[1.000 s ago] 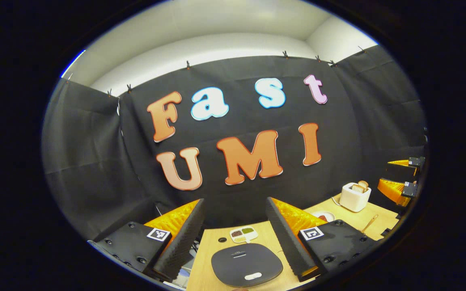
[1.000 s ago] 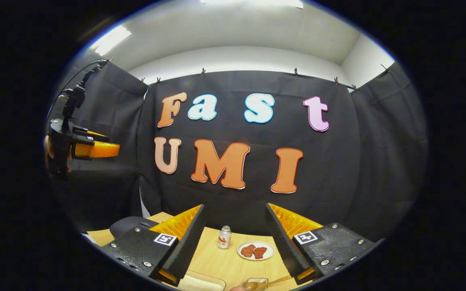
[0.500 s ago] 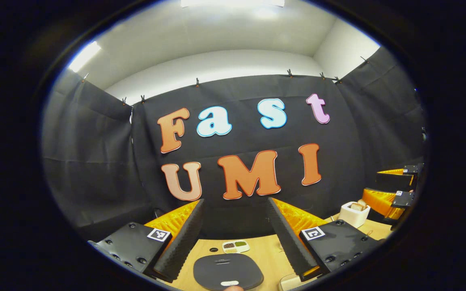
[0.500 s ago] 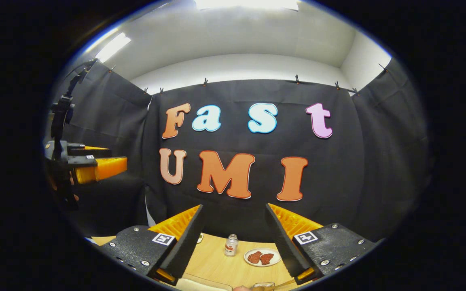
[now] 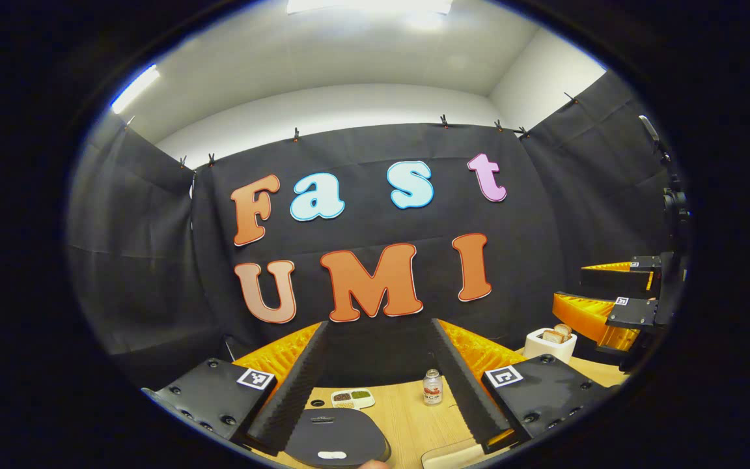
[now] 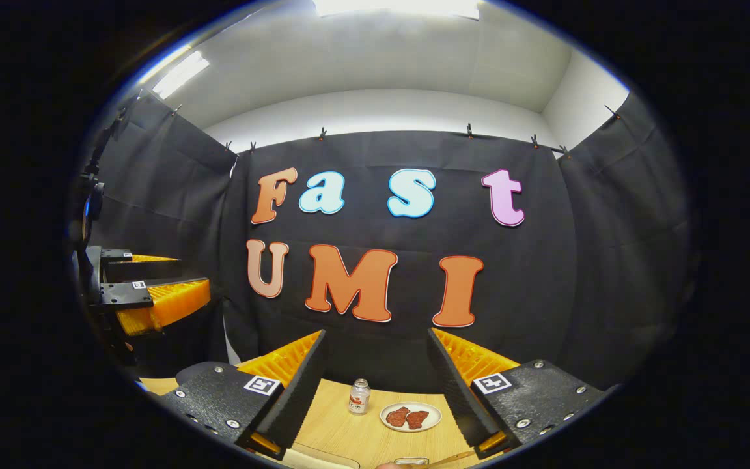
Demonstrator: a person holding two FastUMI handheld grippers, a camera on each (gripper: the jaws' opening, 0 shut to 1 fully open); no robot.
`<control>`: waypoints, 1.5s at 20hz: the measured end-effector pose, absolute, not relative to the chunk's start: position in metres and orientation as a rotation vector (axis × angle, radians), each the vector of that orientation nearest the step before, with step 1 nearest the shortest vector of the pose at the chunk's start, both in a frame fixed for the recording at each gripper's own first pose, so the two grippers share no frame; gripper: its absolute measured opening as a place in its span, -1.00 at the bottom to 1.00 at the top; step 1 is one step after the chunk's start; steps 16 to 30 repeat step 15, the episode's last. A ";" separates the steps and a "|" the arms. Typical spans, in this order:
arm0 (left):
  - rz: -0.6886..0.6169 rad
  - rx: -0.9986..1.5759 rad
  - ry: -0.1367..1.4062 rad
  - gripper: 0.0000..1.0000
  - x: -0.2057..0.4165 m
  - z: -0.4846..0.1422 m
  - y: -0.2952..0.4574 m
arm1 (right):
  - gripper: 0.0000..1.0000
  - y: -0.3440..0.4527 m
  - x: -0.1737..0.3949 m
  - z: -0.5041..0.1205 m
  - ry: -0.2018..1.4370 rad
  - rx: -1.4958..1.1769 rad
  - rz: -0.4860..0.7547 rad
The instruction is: Close the left gripper, press the button to open the rice cooker; take a wooden spoon from the chopstick holder with the right hand, scoop a spoonful of rice and pour it into the rice cooker, then put the wooden spoon back into the chopstick holder.
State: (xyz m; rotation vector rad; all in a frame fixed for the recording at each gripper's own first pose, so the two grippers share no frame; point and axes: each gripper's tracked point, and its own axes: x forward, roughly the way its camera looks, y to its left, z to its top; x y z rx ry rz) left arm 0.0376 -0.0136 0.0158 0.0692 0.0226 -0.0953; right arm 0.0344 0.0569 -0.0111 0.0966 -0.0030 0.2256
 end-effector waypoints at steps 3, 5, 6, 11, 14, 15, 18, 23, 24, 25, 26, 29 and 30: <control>-0.098 0.071 0.016 0.97 0.040 0.015 -0.013 | 0.84 0.056 0.032 -0.013 0.009 0.108 0.227; -0.108 0.057 0.016 0.94 0.039 0.014 -0.016 | 0.84 0.056 0.032 -0.016 0.013 0.100 0.225; -0.110 0.053 0.018 0.94 0.041 0.013 -0.018 | 0.84 0.057 0.031 -0.018 0.017 0.100 0.227; -0.111 0.046 0.022 0.94 0.043 0.011 -0.016 | 0.84 0.060 0.032 -0.018 0.016 0.101 0.227; -0.119 0.033 0.013 0.94 0.043 0.017 -0.018 | 0.84 0.055 0.035 -0.017 0.014 0.102 0.230; -0.124 0.033 0.006 0.94 0.042 0.019 -0.019 | 0.84 0.055 0.035 -0.017 0.013 0.103 0.230; -0.124 0.033 0.006 0.94 0.042 0.019 -0.019 | 0.84 0.055 0.035 -0.017 0.013 0.103 0.230; -0.124 0.033 0.006 0.94 0.042 0.019 -0.019 | 0.84 0.055 0.035 -0.017 0.013 0.103 0.230; -0.124 0.033 0.006 0.94 0.042 0.019 -0.019 | 0.84 0.055 0.035 -0.017 0.013 0.103 0.230; -0.124 0.033 0.006 0.94 0.042 0.019 -0.019 | 0.84 0.055 0.035 -0.017 0.013 0.103 0.230; -0.124 0.033 0.006 0.94 0.042 0.019 -0.019 | 0.84 0.055 0.035 -0.017 0.013 0.103 0.230; -0.124 0.033 0.006 0.94 0.042 0.019 -0.019 | 0.84 0.055 0.035 -0.017 0.013 0.103 0.230; -0.124 0.033 0.006 0.94 0.042 0.019 -0.019 | 0.84 0.055 0.035 -0.017 0.013 0.103 0.230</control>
